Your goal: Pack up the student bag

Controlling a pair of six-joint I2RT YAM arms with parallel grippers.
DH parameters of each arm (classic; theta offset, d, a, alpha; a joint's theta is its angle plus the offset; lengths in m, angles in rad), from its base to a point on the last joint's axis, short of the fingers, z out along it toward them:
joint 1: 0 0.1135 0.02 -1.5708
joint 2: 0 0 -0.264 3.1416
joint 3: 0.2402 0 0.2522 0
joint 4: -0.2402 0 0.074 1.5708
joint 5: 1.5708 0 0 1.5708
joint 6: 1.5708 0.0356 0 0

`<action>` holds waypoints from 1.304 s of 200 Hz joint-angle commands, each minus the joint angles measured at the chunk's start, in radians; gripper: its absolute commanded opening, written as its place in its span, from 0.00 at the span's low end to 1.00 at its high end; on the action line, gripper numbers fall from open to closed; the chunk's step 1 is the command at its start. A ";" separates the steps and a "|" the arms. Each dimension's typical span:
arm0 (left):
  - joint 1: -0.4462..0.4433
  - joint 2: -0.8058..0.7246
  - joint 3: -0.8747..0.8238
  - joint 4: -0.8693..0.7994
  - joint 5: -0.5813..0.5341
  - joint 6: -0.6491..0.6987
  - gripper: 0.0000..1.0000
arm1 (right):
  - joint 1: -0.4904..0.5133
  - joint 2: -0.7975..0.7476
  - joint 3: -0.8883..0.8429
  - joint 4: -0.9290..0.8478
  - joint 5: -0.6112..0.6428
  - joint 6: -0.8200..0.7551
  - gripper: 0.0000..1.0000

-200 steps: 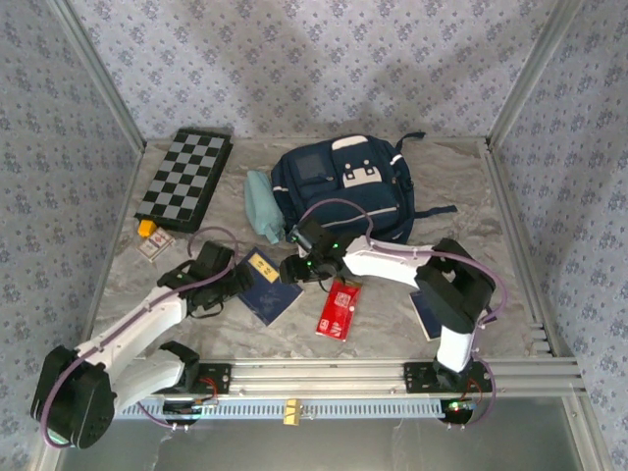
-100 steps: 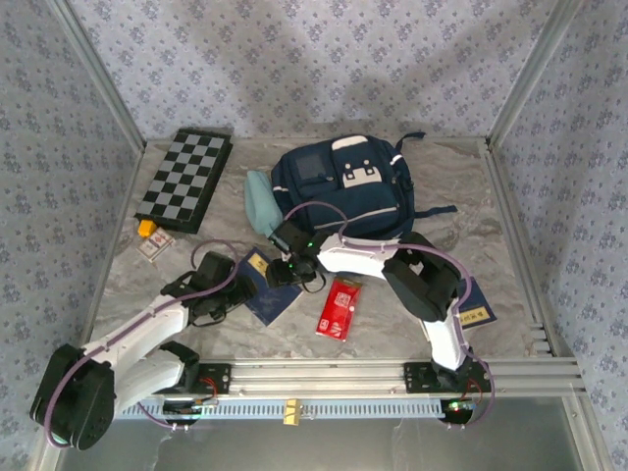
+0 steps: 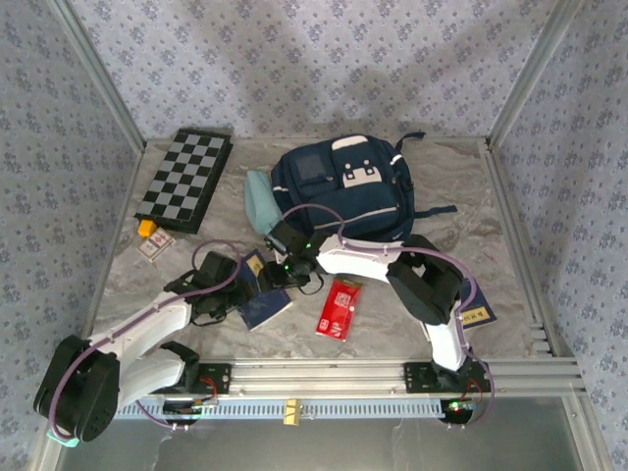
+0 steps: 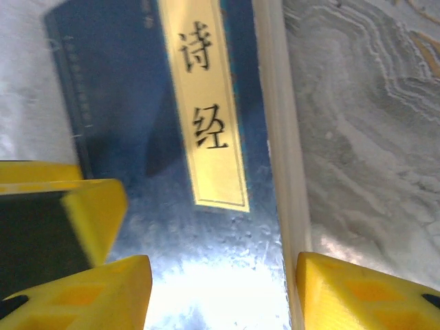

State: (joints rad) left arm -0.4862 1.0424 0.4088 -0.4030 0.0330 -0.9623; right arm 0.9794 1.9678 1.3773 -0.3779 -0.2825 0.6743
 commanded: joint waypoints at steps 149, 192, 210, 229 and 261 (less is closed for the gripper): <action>-0.014 0.024 -0.029 0.098 0.053 -0.005 0.48 | -0.017 0.008 -0.061 0.111 -0.144 0.090 0.28; -0.015 0.018 -0.026 0.092 0.046 -0.007 0.48 | -0.012 0.006 -0.064 0.130 -0.150 0.093 0.14; -0.015 0.007 -0.022 0.079 0.037 -0.007 0.48 | -0.006 -0.010 -0.059 0.128 -0.145 0.084 0.09; -0.015 -0.015 -0.006 0.039 0.016 -0.002 0.49 | -0.003 -0.032 -0.053 0.133 -0.149 0.084 0.05; -0.007 -0.105 0.042 -0.062 -0.018 0.020 0.53 | 0.007 -0.094 -0.058 0.152 -0.145 0.096 0.02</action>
State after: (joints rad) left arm -0.4896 1.0080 0.4049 -0.4278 0.0139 -0.9623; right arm 0.9638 1.9514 1.3201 -0.2565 -0.4160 0.7704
